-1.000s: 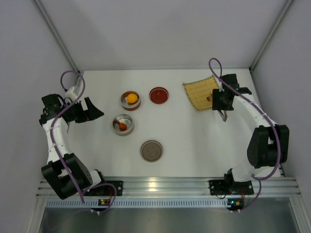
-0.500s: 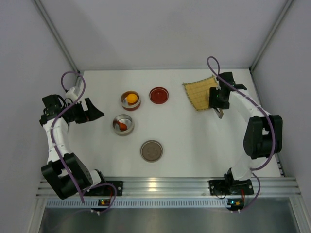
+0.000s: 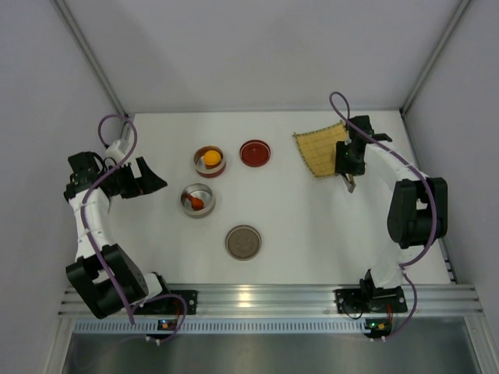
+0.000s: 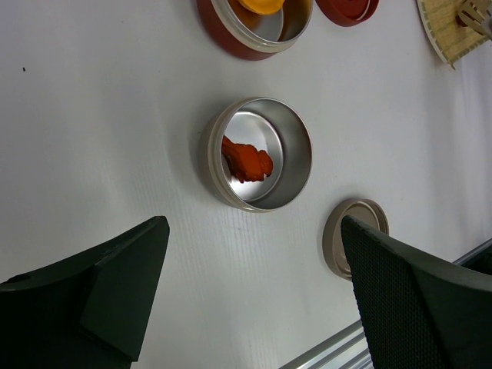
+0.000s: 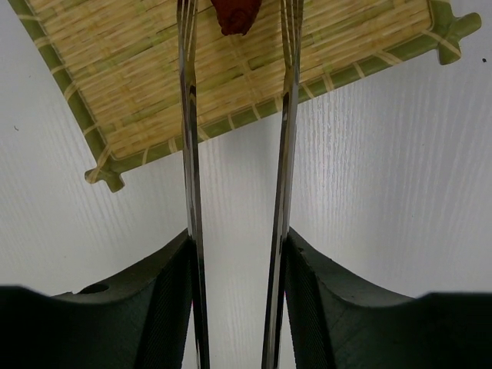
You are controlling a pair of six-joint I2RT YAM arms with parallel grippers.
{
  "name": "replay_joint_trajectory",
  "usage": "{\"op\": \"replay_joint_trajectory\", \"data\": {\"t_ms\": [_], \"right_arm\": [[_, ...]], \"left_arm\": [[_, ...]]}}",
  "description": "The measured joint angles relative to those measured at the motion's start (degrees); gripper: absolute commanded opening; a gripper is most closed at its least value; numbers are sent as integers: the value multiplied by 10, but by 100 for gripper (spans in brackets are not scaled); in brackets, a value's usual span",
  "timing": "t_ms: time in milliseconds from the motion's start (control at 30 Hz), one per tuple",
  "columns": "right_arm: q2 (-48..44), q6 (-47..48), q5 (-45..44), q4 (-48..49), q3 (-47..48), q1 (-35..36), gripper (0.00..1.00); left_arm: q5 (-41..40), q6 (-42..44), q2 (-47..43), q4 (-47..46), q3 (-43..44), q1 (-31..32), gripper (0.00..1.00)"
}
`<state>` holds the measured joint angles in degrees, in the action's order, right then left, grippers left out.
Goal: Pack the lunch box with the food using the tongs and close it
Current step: Pick up the fake food from the plate.
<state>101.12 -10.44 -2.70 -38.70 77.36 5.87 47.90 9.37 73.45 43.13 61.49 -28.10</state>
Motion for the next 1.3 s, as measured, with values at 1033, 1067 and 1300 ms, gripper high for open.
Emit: {"op": "replay_joint_trajectory", "data": {"t_ms": [1033,1067,1300], "right_arm": [[-61,87,51,-42,26,-5,0],[-67,92,63,-42,26,-5,0],[-115,117,161,-42,26,22,0]], "left_arm": [[-4,4,0,0,0,0,98],[-4,4,0,0,0,0,98],[-4,4,0,0,0,0,98]]}}
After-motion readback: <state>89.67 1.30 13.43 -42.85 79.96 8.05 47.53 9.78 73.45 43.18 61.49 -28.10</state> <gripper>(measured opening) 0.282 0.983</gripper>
